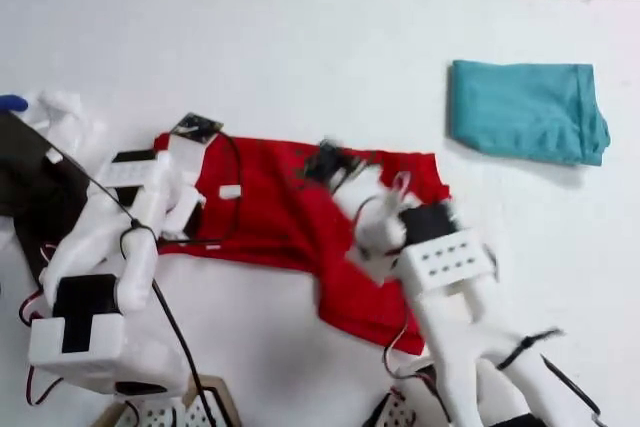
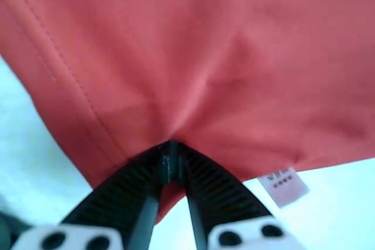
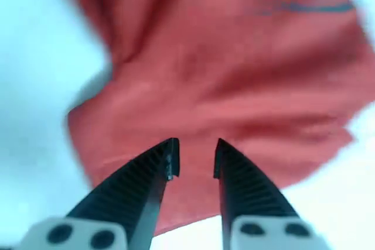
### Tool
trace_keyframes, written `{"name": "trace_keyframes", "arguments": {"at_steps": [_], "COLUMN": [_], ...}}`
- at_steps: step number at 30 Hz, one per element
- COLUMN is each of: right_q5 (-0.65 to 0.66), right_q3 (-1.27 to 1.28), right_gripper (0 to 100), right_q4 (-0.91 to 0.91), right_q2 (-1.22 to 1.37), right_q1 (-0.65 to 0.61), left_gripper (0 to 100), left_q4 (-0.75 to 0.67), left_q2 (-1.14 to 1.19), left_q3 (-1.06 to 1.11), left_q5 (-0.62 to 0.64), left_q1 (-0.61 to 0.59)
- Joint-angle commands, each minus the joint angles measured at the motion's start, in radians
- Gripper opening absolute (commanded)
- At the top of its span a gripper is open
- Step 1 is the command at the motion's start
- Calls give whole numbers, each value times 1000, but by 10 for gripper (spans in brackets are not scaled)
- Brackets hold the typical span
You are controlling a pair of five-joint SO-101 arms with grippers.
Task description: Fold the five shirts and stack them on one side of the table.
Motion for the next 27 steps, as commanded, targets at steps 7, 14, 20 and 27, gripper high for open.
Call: {"name": "trace_keyframes", "arguments": {"at_steps": [7,14,20,27], "right_q5": [-6,-6,-2,3], "right_q3": [-141,-437,-744,-930], "right_gripper": [20,20,20,20], "right_q4": [-355,-321,-137,-4], "right_q2": [366,819,1069,1147], "right_q1": [240,291,361,377], "left_gripper": [25,25,25,25], "left_q4": [-49,23,37,44], "left_q2": [3,-2,0,5], "left_q3": [-2,-18,-19,-79], "left_q5": [-6,-14,-166,-238], "left_q1": [-40,-40,-80,-209]}}
